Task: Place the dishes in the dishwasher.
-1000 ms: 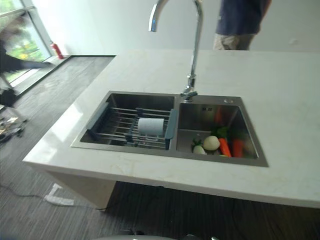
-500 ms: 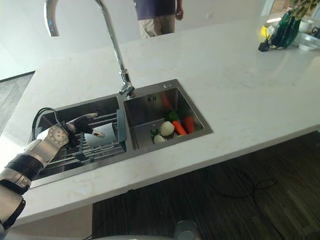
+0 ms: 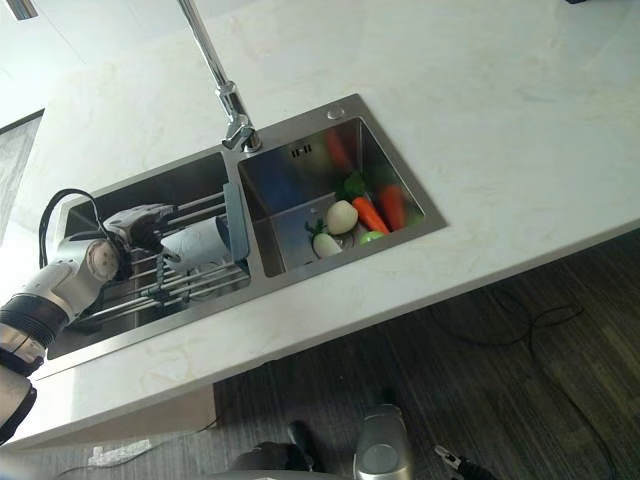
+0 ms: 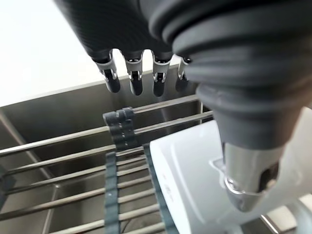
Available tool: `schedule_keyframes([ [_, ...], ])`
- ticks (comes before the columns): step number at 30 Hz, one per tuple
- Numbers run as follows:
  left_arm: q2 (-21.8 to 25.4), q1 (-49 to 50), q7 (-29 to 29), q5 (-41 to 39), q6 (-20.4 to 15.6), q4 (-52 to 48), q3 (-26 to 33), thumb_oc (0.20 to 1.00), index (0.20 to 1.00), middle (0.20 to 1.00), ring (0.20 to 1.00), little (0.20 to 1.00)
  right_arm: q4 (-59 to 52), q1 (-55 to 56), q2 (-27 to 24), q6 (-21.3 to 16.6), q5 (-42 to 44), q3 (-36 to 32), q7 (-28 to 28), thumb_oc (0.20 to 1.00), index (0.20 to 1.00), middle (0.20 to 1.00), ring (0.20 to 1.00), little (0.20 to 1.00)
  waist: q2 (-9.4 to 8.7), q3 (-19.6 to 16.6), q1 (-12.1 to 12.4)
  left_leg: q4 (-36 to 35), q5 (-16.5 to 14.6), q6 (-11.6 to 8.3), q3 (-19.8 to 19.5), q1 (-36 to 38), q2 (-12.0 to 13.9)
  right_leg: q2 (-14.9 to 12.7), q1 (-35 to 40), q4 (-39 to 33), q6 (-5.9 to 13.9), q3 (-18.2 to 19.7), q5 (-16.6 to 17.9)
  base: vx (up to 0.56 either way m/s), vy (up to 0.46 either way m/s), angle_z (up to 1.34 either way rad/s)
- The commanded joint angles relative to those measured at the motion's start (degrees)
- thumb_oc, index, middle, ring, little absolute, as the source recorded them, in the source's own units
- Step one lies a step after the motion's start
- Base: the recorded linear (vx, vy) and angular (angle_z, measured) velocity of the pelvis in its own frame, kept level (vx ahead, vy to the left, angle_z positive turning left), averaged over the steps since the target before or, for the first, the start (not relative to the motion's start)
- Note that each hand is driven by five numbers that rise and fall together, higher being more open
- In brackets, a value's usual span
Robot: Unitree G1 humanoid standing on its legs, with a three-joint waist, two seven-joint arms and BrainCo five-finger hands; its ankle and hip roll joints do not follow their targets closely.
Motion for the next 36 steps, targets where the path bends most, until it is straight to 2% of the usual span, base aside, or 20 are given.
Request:
schedule_keyframes([
  [1, 0.7, -2.7, 4.4, 2.2, 1.0, 0.5, 3.0, 1.000, 1.000, 1.000, 1.000, 1.000, -0.4, 1.8, 0.1, -0.6, 1.1, 2.1, 0.0, 1.000, 1.000, 1.000, 1.000, 1.000, -1.62, -3.0, -0.2, 4.1, -3.3, -1.69, -6.1, -2.9, 0.8, -2.9, -0.2, -2.8, 5.98, 1.0, 3.6, -0.03, 0.021, -0.01],
  [7, -0.3, -3.9, 4.7, 0.7, 0.8, 1.6, 2.9, 1.000, 1.000, 1.000, 1.000, 1.000, -0.6, 0.8, -0.1, -0.4, 1.3, 2.4, -0.1, 1.000, 1.000, 1.000, 1.000, 1.000, -1.87, -1.5, -0.4, 4.1, -2.9, -1.86, -6.4, -3.9, 0.8, -2.8, -1.2, -2.8, 5.96, 1.6, 4.0, -0.03, 0.002, -0.03],
  [15, -0.9, -5.2, 0.6, -4.6, 0.7, 0.3, 1.8, 1.000, 1.000, 1.000, 1.000, 1.000, -1.1, -0.4, -0.6, -0.6, 2.1, 2.7, 0.1, 1.000, 1.000, 1.000, 1.000, 1.000, -1.98, 0.7, -0.6, 4.1, -2.3, -2.00, -6.9, -5.2, 0.8, -2.7, -2.5, -2.8, 5.85, 2.0, 4.5, -0.01, 0.001, -0.01],
  [27, -0.5, -7.5, -13.9, -10.3, 4.1, 0.1, -2.7, 1.000, 1.000, 1.000, 1.000, 1.000, -2.7, -2.2, -1.7, -0.3, 4.2, 3.4, -0.1, 1.000, 1.000, 1.000, 1.000, 1.000, -1.40, 3.4, -1.0, 4.1, -1.6, -2.07, -7.4, -6.8, 0.6, -2.4, -4.3, -2.8, 5.67, 3.0, 5.1, -0.02, 0.000, 0.01],
  [36, 0.9, -7.9, -9.8, -4.9, 8.2, -4.9, -3.9, 1.000, 1.000, 1.000, 1.000, 1.000, -3.8, -2.6, -1.2, -0.5, 5.6, 3.9, -0.6, 1.000, 1.000, 1.000, 1.000, 1.000, -1.45, 4.0, -0.6, 4.1, -1.7, -1.99, -8.1, -7.5, 0.3, -2.6, -4.7, -2.8, 5.65, 3.1, 5.1, -0.02, -0.009, 0.00],
])
